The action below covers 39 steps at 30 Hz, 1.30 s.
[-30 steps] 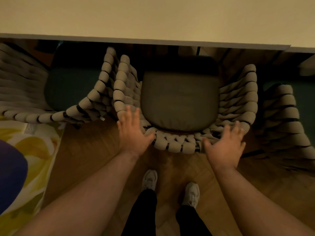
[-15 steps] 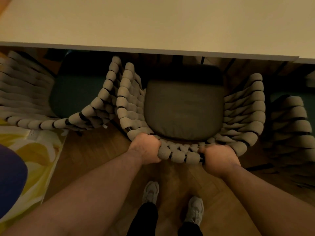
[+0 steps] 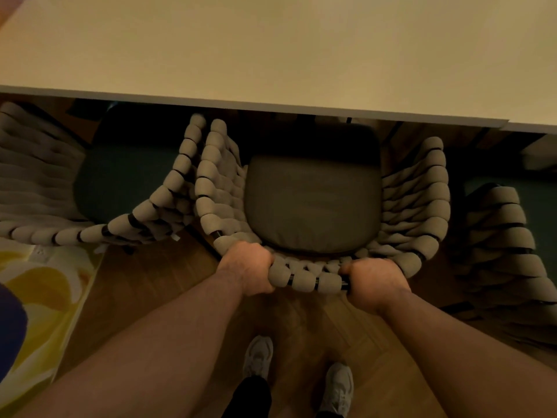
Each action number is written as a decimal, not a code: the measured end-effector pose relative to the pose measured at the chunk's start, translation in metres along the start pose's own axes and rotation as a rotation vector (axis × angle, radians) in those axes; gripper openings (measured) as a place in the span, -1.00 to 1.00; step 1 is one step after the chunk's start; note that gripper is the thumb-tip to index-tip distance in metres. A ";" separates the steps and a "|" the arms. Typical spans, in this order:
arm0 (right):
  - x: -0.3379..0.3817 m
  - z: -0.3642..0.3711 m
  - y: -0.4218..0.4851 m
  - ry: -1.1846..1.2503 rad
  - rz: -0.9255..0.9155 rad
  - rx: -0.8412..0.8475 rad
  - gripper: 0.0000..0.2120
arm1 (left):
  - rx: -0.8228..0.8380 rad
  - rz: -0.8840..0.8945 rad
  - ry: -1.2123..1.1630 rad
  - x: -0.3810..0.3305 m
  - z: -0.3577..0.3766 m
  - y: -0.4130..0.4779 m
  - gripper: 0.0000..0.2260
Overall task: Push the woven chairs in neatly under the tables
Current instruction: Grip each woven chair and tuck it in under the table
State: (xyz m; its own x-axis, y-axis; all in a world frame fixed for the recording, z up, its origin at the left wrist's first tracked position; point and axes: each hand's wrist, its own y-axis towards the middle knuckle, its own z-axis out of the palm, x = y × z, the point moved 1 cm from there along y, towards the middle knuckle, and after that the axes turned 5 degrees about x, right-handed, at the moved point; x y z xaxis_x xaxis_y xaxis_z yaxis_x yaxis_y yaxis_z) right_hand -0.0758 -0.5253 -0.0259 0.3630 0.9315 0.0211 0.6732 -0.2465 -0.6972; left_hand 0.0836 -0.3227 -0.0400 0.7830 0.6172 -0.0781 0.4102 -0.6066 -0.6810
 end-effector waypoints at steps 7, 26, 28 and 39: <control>-0.003 0.003 0.001 0.014 -0.008 -0.024 -0.79 | 0.030 0.006 0.043 0.000 -0.003 0.002 -0.72; -0.005 0.011 -0.001 0.031 -0.012 -0.148 -0.84 | 0.003 -0.027 -0.012 -0.004 -0.002 0.002 -0.70; -0.005 0.014 -0.006 0.075 -0.002 -0.153 -0.80 | 0.011 -0.029 -0.015 -0.007 -0.004 -0.001 -0.70; -0.029 0.016 -0.104 0.678 0.197 -0.138 -0.42 | 0.051 -0.052 -0.142 -0.035 -0.025 -0.043 -0.55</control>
State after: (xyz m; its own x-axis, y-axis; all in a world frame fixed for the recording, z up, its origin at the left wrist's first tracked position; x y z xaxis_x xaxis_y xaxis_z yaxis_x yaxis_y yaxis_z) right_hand -0.1671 -0.5223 0.0344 0.7760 0.5062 0.3762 0.6132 -0.4658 -0.6380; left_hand 0.0504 -0.3303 0.0098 0.6856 0.7141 -0.1414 0.4215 -0.5479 -0.7226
